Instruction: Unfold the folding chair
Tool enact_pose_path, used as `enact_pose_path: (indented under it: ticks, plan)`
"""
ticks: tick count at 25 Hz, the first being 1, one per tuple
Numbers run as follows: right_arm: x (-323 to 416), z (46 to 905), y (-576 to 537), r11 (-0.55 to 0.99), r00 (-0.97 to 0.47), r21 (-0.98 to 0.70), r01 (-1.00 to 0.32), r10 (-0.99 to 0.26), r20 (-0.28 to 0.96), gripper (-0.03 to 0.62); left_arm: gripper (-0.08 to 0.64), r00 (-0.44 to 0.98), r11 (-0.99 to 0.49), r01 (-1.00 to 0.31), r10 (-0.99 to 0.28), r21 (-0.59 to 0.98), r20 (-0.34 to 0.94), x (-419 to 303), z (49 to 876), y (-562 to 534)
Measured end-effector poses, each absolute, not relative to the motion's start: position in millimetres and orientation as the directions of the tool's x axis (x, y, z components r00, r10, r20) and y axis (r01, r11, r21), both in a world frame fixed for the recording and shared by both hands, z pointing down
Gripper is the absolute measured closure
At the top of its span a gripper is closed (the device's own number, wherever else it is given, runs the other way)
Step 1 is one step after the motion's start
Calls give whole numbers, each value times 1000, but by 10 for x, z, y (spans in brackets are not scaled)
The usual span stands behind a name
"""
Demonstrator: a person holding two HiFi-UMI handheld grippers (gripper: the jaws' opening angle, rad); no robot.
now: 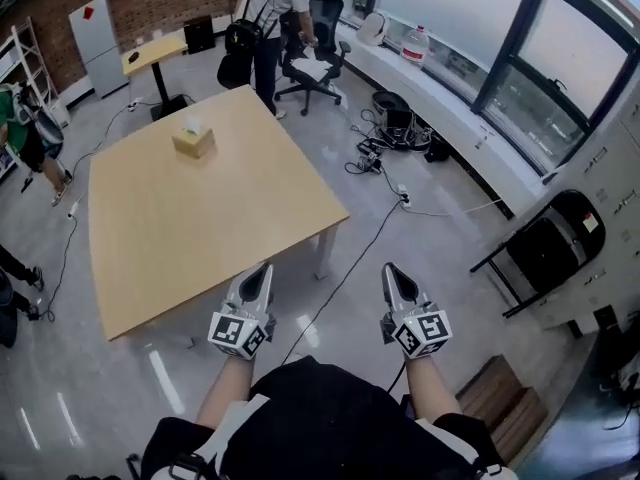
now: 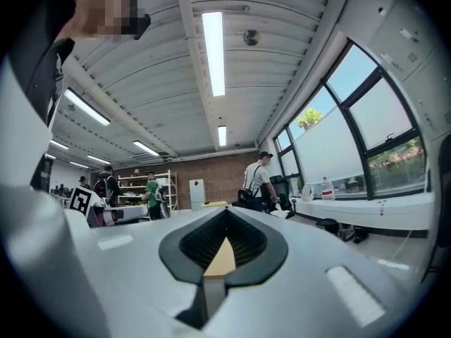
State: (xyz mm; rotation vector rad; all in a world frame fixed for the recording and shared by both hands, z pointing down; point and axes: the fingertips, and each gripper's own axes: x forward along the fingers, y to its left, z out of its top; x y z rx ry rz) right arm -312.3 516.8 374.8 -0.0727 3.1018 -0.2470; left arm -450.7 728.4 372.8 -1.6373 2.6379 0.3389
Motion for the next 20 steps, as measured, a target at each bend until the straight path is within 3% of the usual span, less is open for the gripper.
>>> enact_pose_path:
  ticks: [8, 20]
  plan:
    - [-2298, 3703, 4580, 935, -945, -137, -326, -327, 12, 588, 558, -178, 153, -974, -973, 165, -147, -4137, 3618, 6272]
    - [-1147, 3661, 4299, 816, -826, -132, -563, -562, 47, 588, 558, 69, -97, -974, -987, 203, -143, -3386, 3701, 5492]
